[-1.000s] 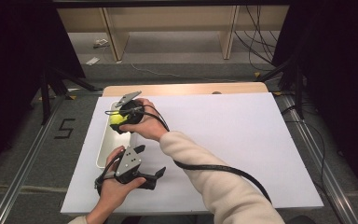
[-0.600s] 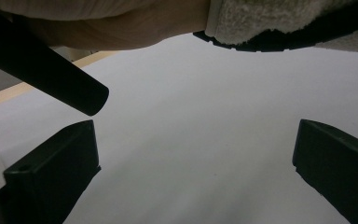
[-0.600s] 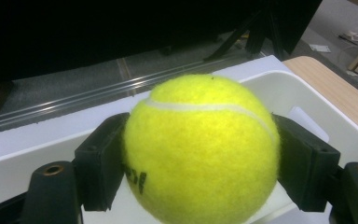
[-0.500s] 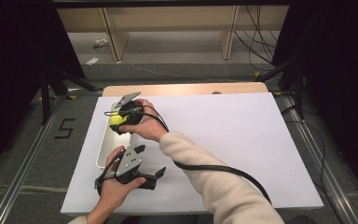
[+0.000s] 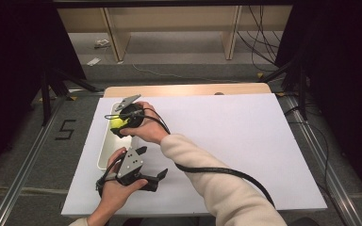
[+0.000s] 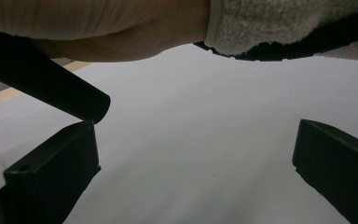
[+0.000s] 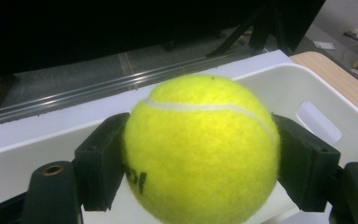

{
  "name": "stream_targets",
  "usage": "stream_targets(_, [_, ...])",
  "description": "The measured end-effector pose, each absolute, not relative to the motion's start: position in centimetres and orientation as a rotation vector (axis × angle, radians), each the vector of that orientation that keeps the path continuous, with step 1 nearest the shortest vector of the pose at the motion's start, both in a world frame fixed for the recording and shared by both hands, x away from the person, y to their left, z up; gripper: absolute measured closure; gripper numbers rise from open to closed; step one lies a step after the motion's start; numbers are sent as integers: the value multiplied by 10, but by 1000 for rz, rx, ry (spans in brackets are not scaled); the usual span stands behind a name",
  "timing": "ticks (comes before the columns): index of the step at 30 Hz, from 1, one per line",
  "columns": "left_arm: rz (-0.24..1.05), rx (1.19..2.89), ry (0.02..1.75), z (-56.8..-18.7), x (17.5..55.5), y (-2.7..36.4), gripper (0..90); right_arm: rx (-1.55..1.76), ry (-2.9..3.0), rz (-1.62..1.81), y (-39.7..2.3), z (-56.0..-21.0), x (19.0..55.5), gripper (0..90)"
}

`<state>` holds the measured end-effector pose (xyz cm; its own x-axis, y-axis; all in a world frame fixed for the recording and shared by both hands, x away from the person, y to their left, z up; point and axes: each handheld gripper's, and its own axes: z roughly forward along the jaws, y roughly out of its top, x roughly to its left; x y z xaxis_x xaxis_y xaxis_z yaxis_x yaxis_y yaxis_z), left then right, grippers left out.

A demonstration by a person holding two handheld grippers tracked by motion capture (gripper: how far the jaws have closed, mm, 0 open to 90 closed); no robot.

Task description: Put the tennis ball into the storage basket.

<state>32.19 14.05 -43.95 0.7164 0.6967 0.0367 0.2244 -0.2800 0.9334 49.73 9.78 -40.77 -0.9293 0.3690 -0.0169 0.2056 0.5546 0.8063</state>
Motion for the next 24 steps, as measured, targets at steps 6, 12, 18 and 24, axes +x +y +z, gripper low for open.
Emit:
stream_targets(6, [546, 1839, 720, -440, 322, 140, 0, 473, 2613, 1301, 99, -410, 497, 262])
stream_targets(12, [545, 1839, 720, -439, 322, 140, 0, 475, 2612, 1295, 100, -410, 496, 262])
stream_targets(18, [547, 1838, 719, -439, 322, 140, 0, 467, 2620, 1288, 101, -412, 496, 261])
stream_targets(24, [546, 1838, 719, -439, 322, 140, 0, 468, 2626, 1282, 102, -414, 495, 261])
